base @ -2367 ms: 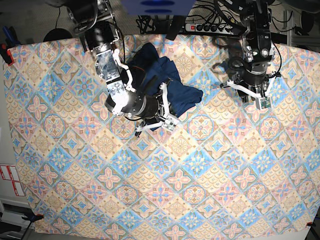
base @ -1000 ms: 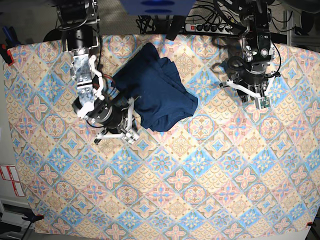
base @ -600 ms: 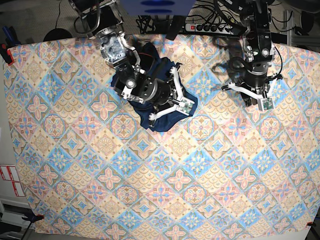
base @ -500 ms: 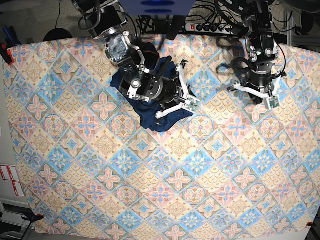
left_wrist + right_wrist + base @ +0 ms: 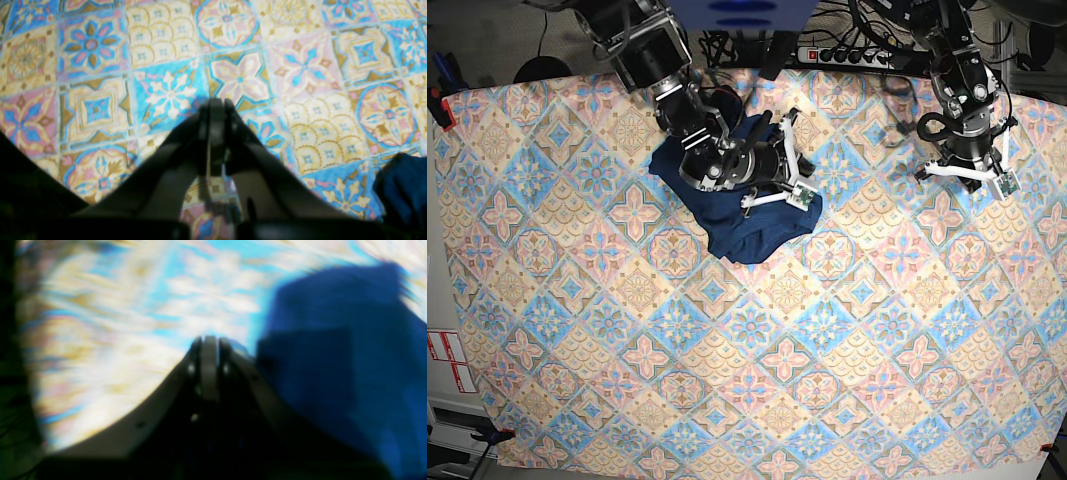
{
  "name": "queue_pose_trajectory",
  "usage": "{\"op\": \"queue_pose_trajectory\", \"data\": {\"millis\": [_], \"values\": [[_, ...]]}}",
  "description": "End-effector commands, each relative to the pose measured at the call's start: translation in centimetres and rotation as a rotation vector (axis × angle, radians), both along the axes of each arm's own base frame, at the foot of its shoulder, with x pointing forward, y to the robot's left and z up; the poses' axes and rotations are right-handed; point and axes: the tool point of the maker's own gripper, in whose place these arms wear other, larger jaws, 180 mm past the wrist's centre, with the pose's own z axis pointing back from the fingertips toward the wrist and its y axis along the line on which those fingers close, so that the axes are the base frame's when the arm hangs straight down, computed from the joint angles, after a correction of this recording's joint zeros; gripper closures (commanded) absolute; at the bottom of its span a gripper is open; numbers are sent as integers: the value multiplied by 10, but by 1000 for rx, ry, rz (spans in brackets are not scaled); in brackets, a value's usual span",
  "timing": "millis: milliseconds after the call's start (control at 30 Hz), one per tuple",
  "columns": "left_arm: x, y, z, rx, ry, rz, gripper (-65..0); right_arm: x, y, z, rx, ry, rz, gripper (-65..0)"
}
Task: Fold the T-shirt properly
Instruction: 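Grasp the navy bundle with the right gripper and drag it sideways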
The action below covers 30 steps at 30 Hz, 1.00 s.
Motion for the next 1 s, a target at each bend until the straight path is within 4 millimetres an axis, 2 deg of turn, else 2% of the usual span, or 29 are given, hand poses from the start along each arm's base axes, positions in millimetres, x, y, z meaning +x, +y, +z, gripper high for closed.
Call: {"op": "queue_pose_trajectory", "data": {"millis": [0,67,233,367,567,700,833,967], "values": [[6,4,11,29,-37,-4,0,17,13,18,69,-38,-9,-14],[5,3,11,28,-37,-3,0,26,8,18,69,-47,-18,-14],[6,3,11,29,-38,-3,0,58,-41,9,38,-39,-156,-14],[6,3,12,29,-39,-3,0,91,-81,16,4,-83,-233,-14],[14,3,16,26,-60,-3,0,112,-134,-1,-10,-56,-336,-14],[15,4,17,28,-62,-3,0,119,-168,-15,0,-29,-410,-14],[15,4,17,28,-62,-3,0,132,-188,-10,-1,-50,-439,-14],[15,3,17,27,-62,-5,0,139,-190,-3,-7,-76,-434,-14]]}}
